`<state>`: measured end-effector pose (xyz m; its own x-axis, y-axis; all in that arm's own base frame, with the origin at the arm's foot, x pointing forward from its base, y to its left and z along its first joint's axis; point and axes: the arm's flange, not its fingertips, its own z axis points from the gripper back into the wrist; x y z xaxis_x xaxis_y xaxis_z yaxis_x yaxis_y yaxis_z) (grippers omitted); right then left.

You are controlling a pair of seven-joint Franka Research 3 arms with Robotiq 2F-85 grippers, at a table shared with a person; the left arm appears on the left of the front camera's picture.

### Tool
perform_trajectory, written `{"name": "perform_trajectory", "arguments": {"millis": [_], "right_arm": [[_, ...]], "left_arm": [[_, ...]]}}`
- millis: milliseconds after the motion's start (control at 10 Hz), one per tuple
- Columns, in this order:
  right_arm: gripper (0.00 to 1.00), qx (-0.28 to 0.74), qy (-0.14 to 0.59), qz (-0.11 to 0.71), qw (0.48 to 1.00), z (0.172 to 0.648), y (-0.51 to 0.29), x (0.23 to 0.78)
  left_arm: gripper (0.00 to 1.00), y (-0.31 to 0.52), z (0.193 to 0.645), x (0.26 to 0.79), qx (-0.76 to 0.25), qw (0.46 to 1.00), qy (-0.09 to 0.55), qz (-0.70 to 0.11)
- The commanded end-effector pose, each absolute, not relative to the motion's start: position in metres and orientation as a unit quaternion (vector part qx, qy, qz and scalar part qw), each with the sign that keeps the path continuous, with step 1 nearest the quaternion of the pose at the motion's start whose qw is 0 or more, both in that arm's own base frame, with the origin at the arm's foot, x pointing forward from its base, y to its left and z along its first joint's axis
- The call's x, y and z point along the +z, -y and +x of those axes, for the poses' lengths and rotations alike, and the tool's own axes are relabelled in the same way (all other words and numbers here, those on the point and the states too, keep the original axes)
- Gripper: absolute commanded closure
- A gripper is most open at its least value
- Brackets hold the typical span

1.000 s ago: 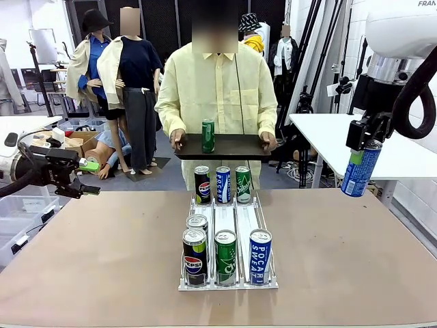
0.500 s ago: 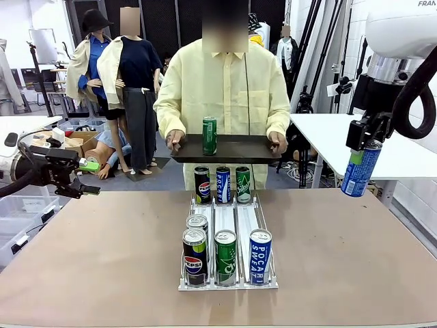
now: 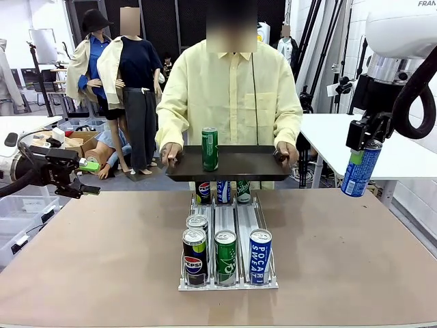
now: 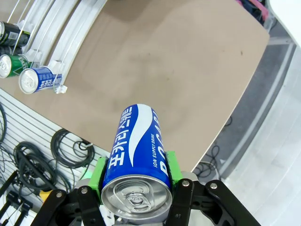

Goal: Retrieve and hand over the desired beverage to the person.
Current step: Place the picked can on the Handle tray extended by the person.

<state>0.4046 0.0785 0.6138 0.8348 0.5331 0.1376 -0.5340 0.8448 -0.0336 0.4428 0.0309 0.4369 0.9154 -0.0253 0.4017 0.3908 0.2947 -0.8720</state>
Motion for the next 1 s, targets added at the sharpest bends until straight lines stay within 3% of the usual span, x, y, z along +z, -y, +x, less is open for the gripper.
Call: {"name": "perform_trajectory", "arguments": {"millis": [0, 900], "right_arm": [[0.68, 0.271, 0.075, 0.002, 0.96, 0.4059, -0.0811, 0.6179], [0.68, 0.271, 0.075, 0.002, 0.96, 0.4059, -0.0811, 0.6179]], "left_arm": [[0.0, -0.0324, 0.4419, 0.439, -0.133, 0.788, 0.161, -0.58], [0.0, -0.0324, 0.4419, 0.439, -0.133, 0.788, 0.161, -0.58]]}}
